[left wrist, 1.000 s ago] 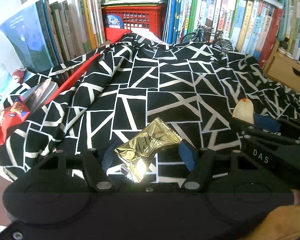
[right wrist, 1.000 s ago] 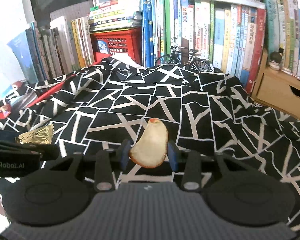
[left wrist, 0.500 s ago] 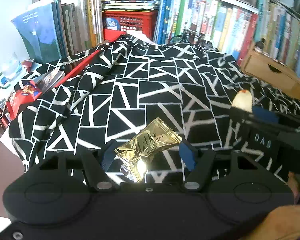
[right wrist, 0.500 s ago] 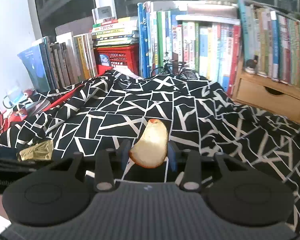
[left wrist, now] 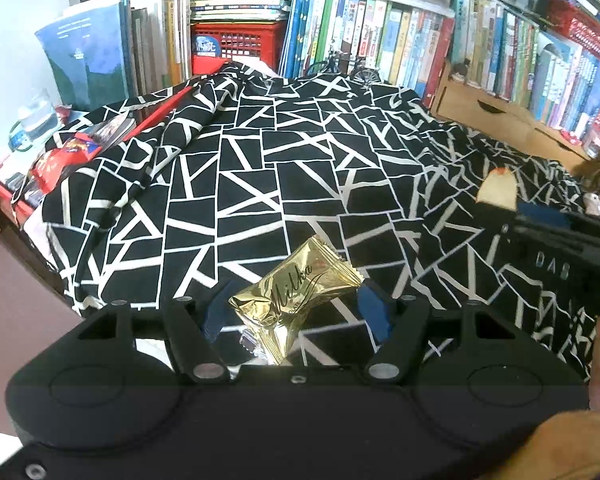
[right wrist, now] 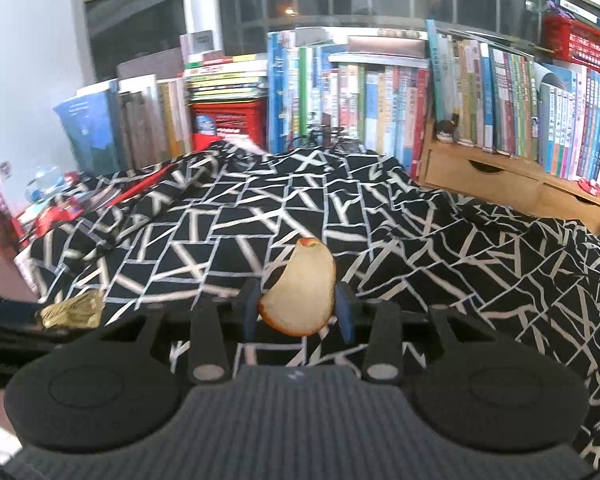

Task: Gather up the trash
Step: 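Carry the gold wrapper and bread crust in both grippers over the black bin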

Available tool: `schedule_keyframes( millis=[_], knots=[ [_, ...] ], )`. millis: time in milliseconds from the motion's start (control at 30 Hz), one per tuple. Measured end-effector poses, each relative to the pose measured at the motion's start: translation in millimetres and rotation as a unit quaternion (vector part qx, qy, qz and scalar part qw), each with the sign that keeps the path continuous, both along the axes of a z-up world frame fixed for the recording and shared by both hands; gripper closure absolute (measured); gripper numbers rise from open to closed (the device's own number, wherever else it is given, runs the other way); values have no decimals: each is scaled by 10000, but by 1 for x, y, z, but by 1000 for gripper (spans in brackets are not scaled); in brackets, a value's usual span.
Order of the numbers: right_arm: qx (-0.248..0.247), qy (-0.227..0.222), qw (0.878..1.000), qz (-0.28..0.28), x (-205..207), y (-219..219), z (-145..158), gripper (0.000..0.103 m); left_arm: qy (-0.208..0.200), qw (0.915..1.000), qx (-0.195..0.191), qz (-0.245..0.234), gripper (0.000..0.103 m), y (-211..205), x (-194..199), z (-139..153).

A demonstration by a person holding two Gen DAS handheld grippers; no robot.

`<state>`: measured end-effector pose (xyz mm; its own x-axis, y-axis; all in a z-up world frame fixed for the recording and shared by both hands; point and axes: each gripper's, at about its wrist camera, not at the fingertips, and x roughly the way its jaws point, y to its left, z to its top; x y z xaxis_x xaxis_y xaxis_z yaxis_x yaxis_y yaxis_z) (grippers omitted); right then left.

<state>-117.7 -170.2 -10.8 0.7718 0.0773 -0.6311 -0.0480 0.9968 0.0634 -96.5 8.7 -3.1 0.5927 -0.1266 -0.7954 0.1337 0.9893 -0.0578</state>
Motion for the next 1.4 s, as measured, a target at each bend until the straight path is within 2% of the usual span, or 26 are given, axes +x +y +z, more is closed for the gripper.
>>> schedule_keyframes(
  millis=[100, 267, 500, 600, 700, 867, 1200, 1400],
  knots=[
    [44, 78, 9997, 206, -12, 9, -4, 58, -45, 9999, 82, 126, 37, 5, -15, -1],
    [27, 136, 9990, 430, -40, 29, -12, 58, 172, 9993, 58, 324, 37, 17, -37, -14],
    [-76, 318, 9979, 552, -81, 66, -22, 58, 380, 9991, -5, 198, 37, 40, -65, -34],
    [-234, 343, 9982, 443, -100, 86, -24, 58, 501, 9987, -76, 47, 37, 55, -74, -41],
    [-208, 478, 9979, 376, -114, 104, -30, 58, 459, 9989, 22, -127, 37, 69, -85, -46],
    [-257, 597, 9974, 326, -134, 133, -39, 58, 661, 9977, -12, -125, 37, 95, -100, -60],
    [-297, 891, 9944, 483, -150, 179, -62, 58, 1029, 9947, 32, 50, 37, 139, -120, -90],
    [-355, 1048, 9921, 592, -151, 194, -77, 58, 1216, 9926, 20, 58, 37, 148, -122, -110]
  ],
)
